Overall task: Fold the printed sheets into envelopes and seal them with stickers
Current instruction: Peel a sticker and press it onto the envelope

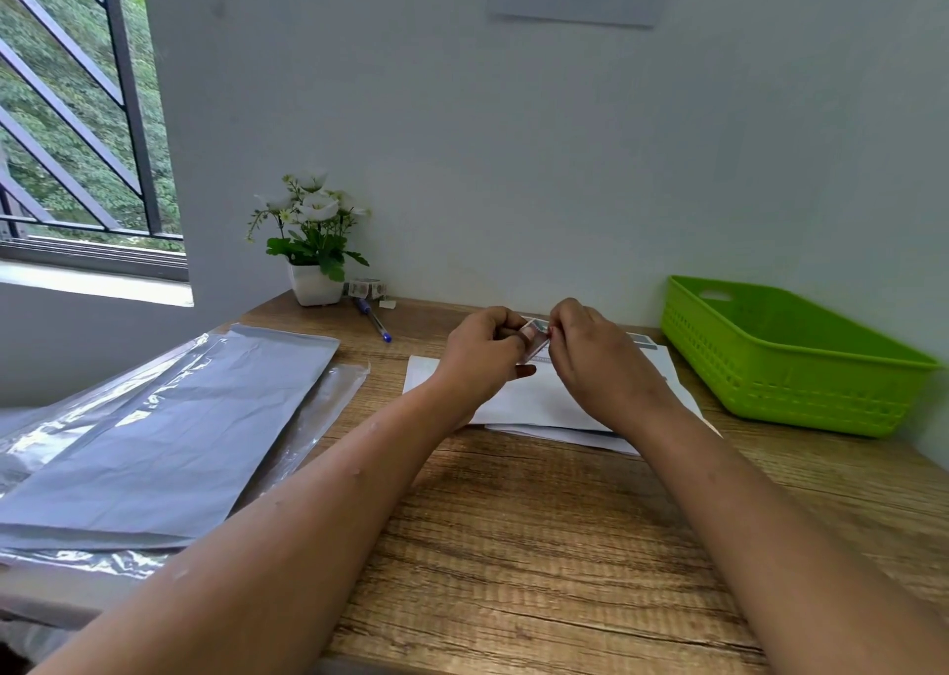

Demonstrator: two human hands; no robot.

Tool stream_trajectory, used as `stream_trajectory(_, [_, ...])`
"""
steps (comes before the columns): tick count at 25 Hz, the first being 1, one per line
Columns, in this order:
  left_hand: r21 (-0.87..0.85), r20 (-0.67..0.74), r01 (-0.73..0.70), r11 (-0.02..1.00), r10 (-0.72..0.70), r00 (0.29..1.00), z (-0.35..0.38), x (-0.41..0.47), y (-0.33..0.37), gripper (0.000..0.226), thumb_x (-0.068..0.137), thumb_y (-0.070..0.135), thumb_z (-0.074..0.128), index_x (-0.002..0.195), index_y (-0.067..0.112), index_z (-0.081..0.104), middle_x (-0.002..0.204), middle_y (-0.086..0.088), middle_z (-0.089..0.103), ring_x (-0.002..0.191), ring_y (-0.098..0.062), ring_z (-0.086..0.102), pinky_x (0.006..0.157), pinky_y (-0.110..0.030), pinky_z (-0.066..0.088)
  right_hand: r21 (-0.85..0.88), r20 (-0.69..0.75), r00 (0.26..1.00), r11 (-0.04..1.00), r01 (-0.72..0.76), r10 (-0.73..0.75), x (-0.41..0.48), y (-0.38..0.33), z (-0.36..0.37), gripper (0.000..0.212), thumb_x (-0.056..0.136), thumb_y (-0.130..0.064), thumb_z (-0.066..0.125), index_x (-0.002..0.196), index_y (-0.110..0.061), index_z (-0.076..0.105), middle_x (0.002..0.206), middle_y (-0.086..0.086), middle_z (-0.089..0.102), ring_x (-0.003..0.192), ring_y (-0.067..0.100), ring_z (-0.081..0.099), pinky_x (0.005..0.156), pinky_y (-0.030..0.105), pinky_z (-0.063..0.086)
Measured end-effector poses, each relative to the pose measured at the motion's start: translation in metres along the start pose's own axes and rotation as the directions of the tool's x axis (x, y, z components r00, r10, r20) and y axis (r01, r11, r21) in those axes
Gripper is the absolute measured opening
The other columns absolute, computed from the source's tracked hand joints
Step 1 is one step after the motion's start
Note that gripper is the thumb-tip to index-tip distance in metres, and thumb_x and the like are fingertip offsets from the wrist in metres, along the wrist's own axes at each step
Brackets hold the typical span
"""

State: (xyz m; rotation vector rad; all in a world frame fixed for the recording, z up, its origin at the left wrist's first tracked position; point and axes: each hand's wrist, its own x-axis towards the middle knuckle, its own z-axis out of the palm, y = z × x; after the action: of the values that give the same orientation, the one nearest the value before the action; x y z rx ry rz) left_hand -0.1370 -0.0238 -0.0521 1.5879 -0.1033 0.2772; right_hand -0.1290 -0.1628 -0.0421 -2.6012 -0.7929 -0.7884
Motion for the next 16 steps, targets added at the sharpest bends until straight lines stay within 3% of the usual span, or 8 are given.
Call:
stream_trajectory(6, [0.012,0.004,0.014,1.000,-0.015,1.000,-0.0011,0.0012,-0.0019,0.008,0.092,0.008,0.057,0.088,0.013,0.062,0.099,-0.012,0.063,0.098,-0.023,0.062,0.069,-0.025,0.058,0.231,0.028,0.994,0.967,-0.105,0.101,0.0029,0.0023,0.0061,0.012,0.101,-0.022,0.033,0.097,-0.015,0.042,0.093,0.007,0.053,0.078,0.023,0.063,0.064,0.046,0.056])
stream_trajectory(9, [0.019,-0.012,0.034,0.999,-0.034,0.999,-0.0040,0.0024,-0.0031,0.010,0.091,0.004,0.057,0.087,0.011,0.062,0.101,-0.014,0.063,0.096,-0.023,0.062,0.068,-0.025,0.059,0.420,0.015,0.987,0.895,-0.151,0.160,0.0027,0.0040,0.0008,0.017,0.100,-0.021,0.039,0.103,-0.014,0.054,0.094,0.005,0.060,0.072,0.018,0.066,0.061,0.044,0.058])
stream_trajectory(13, [0.001,0.018,0.027,1.000,-0.027,0.999,-0.0046,0.0004,-0.0028,0.005,0.091,0.008,0.060,0.086,0.011,0.062,0.088,-0.009,0.061,0.086,-0.018,0.061,0.068,-0.025,0.059,0.418,-0.036,0.988,0.900,-0.123,0.152,-0.0008,0.0062,-0.0021,0.015,0.091,-0.028,0.061,0.097,-0.017,0.069,0.085,-0.005,0.066,0.071,0.016,0.066,0.068,0.044,0.057])
stream_trajectory(16, [-0.008,0.035,0.020,1.000,-0.020,0.999,-0.0043,-0.0009,-0.0021,0.005,0.091,0.009,0.060,0.087,0.010,0.062,0.081,-0.006,0.059,0.075,-0.014,0.059,0.073,-0.030,0.059,0.416,-0.076,0.981,0.900,-0.132,0.178,-0.0013,0.0054,0.0002,0.008,0.088,-0.026,0.064,0.086,-0.020,0.069,0.076,-0.009,0.065,0.067,0.013,0.066,0.066,0.043,0.057])
